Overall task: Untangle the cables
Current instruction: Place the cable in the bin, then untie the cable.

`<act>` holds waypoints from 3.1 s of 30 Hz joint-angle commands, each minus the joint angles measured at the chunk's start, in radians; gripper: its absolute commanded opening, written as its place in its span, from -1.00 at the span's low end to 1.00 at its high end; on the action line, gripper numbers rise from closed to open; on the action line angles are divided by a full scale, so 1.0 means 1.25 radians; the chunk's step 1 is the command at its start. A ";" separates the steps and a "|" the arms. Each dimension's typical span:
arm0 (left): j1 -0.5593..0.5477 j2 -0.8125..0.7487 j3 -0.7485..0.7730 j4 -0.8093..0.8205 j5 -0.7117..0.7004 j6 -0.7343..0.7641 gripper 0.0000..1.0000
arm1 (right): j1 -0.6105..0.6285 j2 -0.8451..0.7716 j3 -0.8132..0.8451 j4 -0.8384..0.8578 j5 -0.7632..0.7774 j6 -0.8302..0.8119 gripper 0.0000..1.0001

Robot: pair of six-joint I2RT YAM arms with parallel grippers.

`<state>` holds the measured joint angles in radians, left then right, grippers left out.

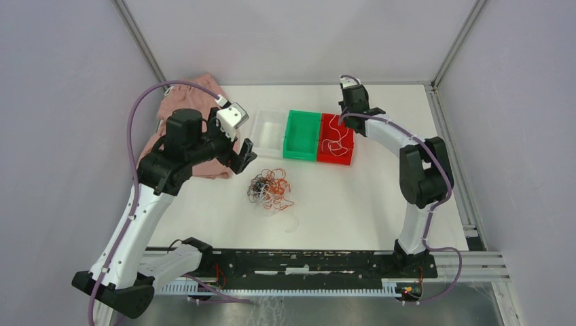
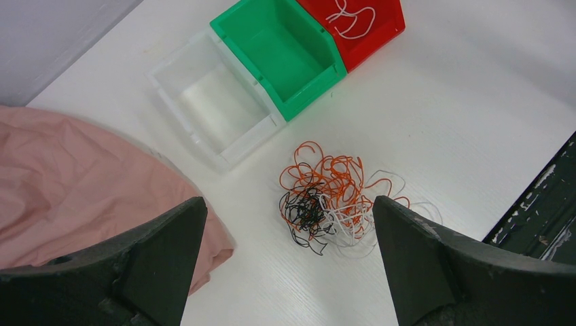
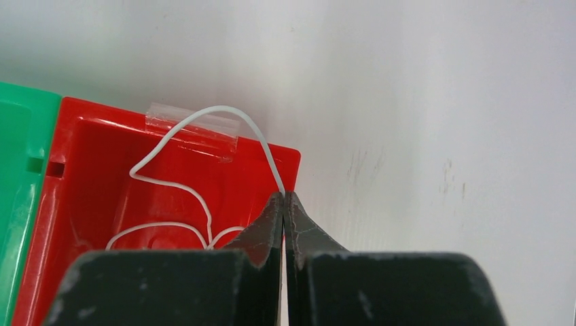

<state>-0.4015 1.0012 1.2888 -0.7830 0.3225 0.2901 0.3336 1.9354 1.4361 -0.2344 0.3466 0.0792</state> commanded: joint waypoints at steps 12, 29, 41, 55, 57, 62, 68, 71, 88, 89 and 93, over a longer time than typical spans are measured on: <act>0.000 -0.009 0.005 0.028 0.015 0.013 0.99 | 0.101 -0.099 -0.087 0.040 0.016 -0.002 -0.99; 0.000 -0.013 0.009 0.021 0.009 0.025 0.99 | 0.076 0.059 0.028 -0.099 0.098 0.070 -0.85; 0.000 -0.017 0.000 0.006 0.013 0.031 0.99 | 0.078 -0.121 -0.007 -0.081 0.039 0.107 -0.20; 0.033 -0.011 -0.044 -0.010 0.039 0.051 0.99 | 0.263 -0.341 -0.213 0.080 -0.184 0.117 0.13; 0.064 -0.004 -0.059 -0.003 0.065 0.065 0.99 | 0.313 -0.342 -0.243 0.114 -0.279 0.119 0.12; 0.182 0.019 -0.104 0.004 0.136 0.095 0.99 | 0.419 -0.296 -0.244 0.106 -0.434 0.116 -0.03; 0.233 0.017 -0.180 -0.018 0.178 0.173 0.99 | 0.511 -0.291 -0.260 0.052 -0.444 0.102 -0.03; 0.233 0.003 -0.216 -0.009 0.207 0.196 0.99 | 0.529 -0.305 -0.270 -0.018 -0.284 0.167 -0.01; 0.233 -0.006 -0.239 -0.030 0.264 0.248 0.99 | 0.528 -0.320 -0.400 0.098 -0.251 0.462 -0.14; 0.233 -0.009 -0.238 -0.032 0.264 0.250 0.99 | 0.529 -0.309 -0.395 0.102 -0.251 0.470 -0.19; 0.233 -0.014 -0.230 -0.041 0.262 0.258 0.99 | 0.529 -0.299 -0.401 0.146 -0.249 0.496 -0.39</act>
<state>-0.1135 1.0088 0.9760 -0.8284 0.6132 0.5621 0.9928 1.5513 0.9318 -0.1749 0.0448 0.6373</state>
